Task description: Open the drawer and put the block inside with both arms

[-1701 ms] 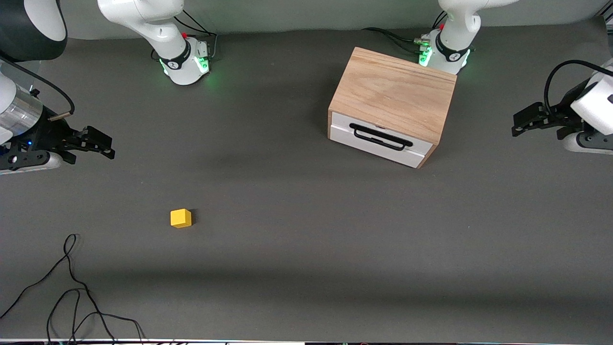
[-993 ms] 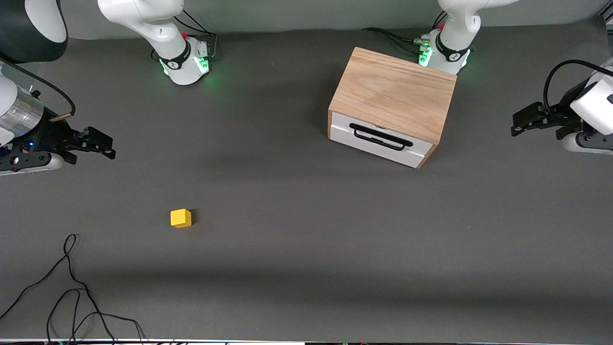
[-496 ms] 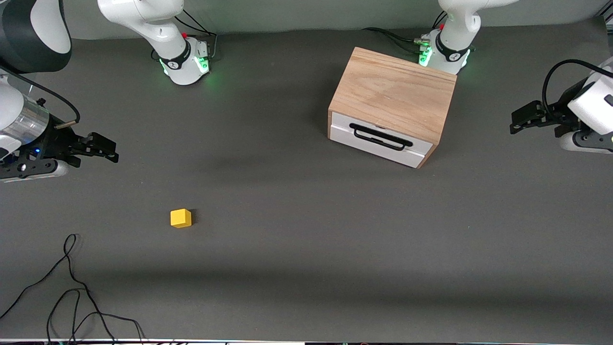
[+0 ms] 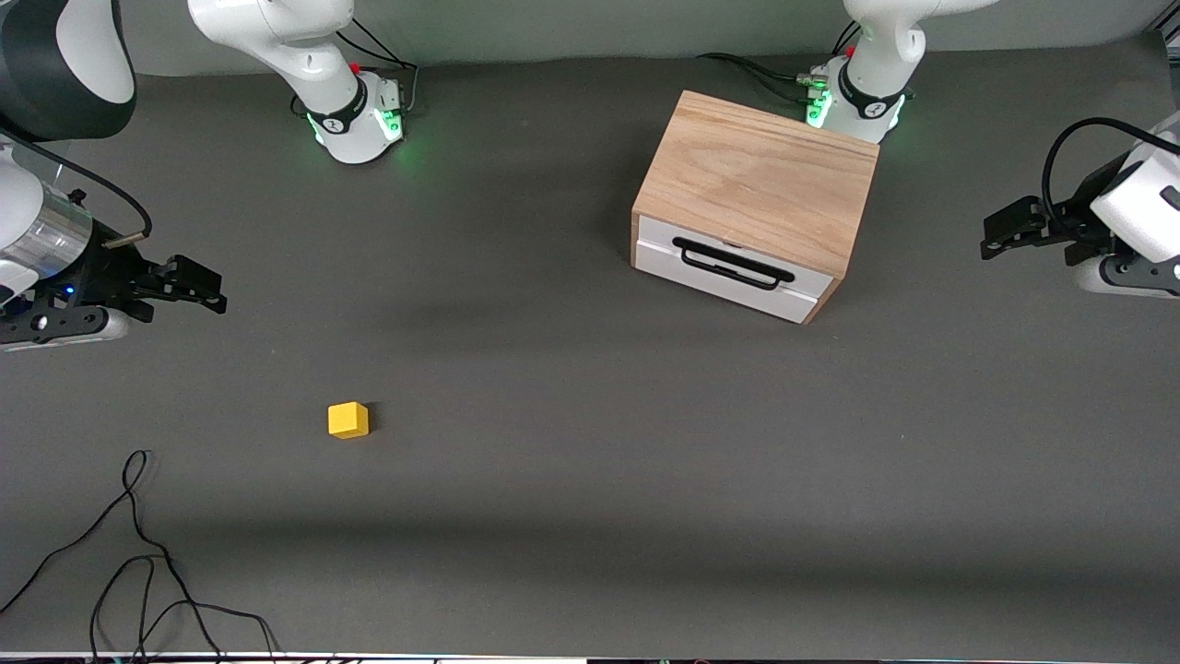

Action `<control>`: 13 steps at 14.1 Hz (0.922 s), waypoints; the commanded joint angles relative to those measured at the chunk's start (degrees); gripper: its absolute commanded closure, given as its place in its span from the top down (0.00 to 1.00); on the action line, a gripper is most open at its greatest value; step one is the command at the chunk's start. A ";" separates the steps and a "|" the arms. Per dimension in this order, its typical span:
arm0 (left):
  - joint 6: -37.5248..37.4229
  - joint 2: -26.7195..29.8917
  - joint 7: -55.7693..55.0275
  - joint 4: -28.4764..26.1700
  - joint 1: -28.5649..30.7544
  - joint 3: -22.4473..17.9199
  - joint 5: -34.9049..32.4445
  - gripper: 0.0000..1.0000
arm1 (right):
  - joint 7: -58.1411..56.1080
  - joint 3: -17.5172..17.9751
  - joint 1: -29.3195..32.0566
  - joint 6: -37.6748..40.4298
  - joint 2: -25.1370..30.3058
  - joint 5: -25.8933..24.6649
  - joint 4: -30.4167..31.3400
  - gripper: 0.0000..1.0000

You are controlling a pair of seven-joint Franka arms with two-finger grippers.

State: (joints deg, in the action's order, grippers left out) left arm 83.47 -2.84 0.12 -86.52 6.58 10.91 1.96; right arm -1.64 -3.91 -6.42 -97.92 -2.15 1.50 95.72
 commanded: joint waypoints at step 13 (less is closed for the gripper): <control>2.92 -7.00 -55.27 0.56 -12.38 0.43 4.17 0.99 | 0.06 -1.01 0.36 0.37 -0.75 0.88 -1.50 1.00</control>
State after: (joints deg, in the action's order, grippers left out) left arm 85.40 -8.23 -48.54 -86.55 -5.02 12.07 3.27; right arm -1.64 -5.04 -6.38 -97.93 -2.26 1.50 95.33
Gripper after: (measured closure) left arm 0.018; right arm 0.000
